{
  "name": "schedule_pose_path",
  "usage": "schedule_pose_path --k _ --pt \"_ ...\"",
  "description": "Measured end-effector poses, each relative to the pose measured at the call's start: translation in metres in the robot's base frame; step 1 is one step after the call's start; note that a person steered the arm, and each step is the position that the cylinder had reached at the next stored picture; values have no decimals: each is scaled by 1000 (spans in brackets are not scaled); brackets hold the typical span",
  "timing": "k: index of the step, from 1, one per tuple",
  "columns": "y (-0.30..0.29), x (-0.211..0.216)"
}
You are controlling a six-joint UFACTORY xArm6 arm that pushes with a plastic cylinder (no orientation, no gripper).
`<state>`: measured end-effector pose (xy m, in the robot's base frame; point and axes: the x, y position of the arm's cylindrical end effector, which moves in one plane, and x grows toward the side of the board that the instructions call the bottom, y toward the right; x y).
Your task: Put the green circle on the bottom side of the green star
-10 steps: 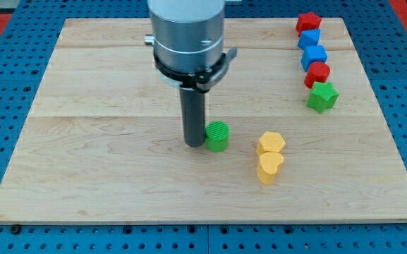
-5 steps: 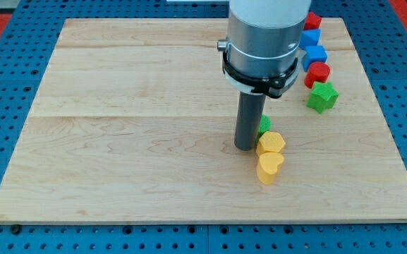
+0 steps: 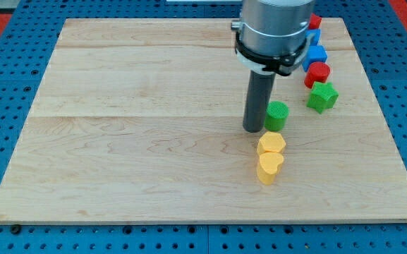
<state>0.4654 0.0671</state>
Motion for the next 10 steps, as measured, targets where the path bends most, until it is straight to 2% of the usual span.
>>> schedule_pose_path --k 2,3,4,7,10 --pt "10 -30" --pt "35 -31" --pt "48 -26" --pt "37 -3" --pt "81 -1"
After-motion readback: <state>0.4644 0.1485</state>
